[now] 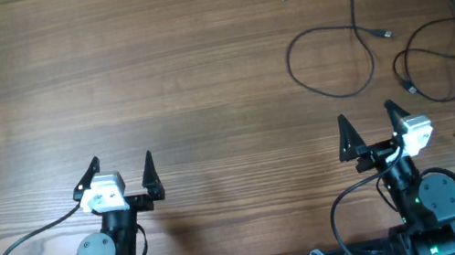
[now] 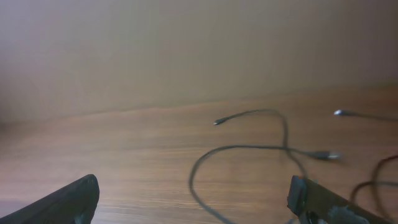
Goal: Untangle cables
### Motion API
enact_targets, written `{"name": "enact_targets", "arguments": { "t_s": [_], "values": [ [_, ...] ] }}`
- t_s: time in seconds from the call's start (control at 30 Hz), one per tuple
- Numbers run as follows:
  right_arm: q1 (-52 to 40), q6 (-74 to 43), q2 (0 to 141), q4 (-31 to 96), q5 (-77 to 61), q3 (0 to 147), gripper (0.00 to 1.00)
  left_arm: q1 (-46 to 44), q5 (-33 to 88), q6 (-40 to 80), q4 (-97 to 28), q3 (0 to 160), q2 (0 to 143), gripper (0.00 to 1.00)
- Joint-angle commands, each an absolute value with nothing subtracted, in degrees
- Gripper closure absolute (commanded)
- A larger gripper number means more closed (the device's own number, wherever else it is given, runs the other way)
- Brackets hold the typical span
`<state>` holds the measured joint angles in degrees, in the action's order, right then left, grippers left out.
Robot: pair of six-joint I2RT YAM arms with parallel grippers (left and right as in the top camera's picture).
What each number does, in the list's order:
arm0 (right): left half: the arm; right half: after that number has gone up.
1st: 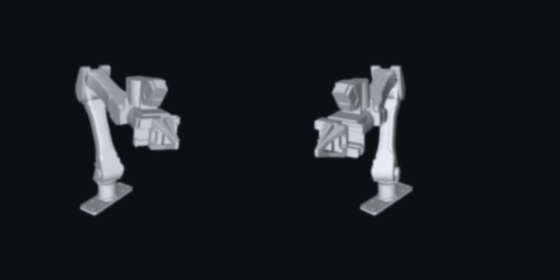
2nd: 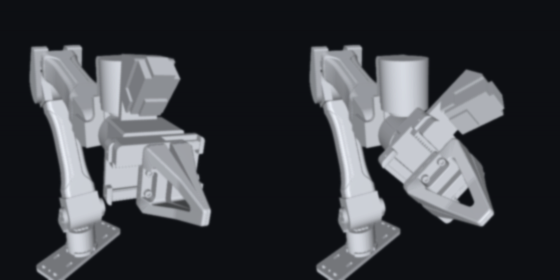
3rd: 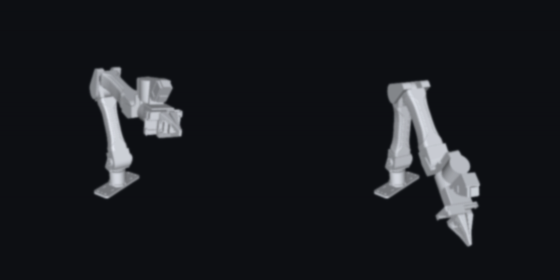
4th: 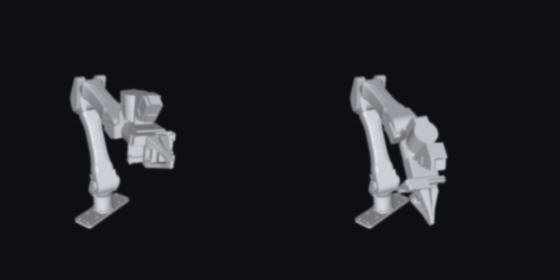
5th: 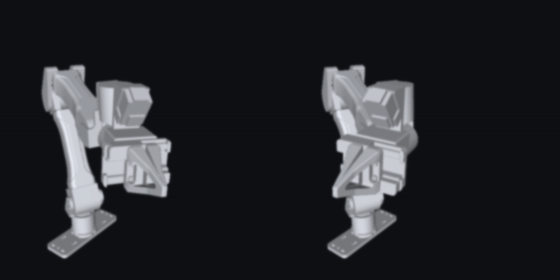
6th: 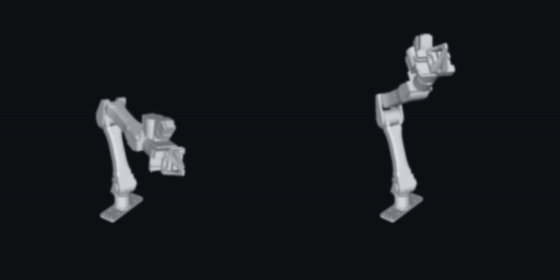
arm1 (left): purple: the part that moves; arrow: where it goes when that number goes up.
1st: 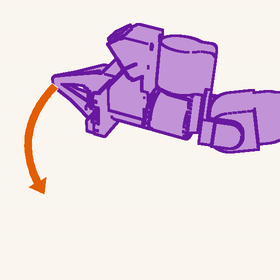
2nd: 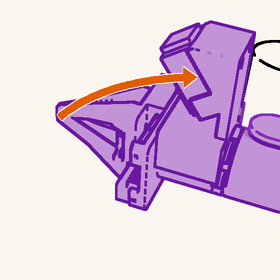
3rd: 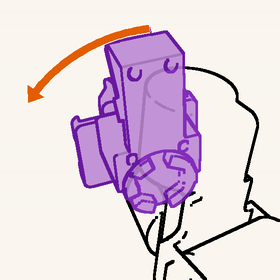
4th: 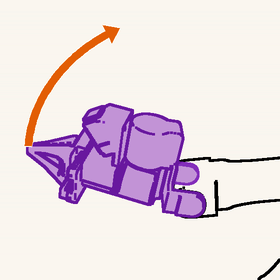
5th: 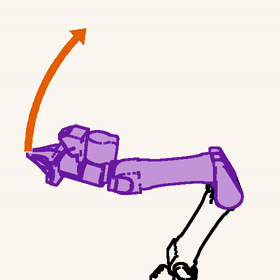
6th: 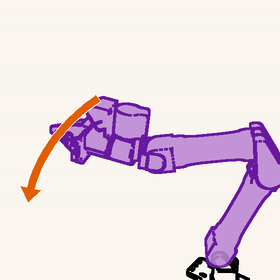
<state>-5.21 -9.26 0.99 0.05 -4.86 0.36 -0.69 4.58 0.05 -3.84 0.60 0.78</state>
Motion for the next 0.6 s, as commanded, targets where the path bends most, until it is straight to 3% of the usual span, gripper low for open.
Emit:
{"name": "enact_targets", "arguments": {
  "t_s": [0.0,0.23,0.57],
  "values": [
    [-5.41,-0.86,0.16,0.03,-2.87,0.30,0.00,-0.47,4.89,-0.43,-4.12,0.34,0.21,0.00],
    [-5.41,4.82,0.16,0.08,-2.72,0.30,0.00,-0.47,4.89,-0.43,-4.12,0.34,0.21,0.00],
    [-5.39,4.25,0.16,-0.34,2.09,0.30,0.00,-0.47,4.89,-0.43,-4.12,0.34,0.21,0.00]
  ]
}}
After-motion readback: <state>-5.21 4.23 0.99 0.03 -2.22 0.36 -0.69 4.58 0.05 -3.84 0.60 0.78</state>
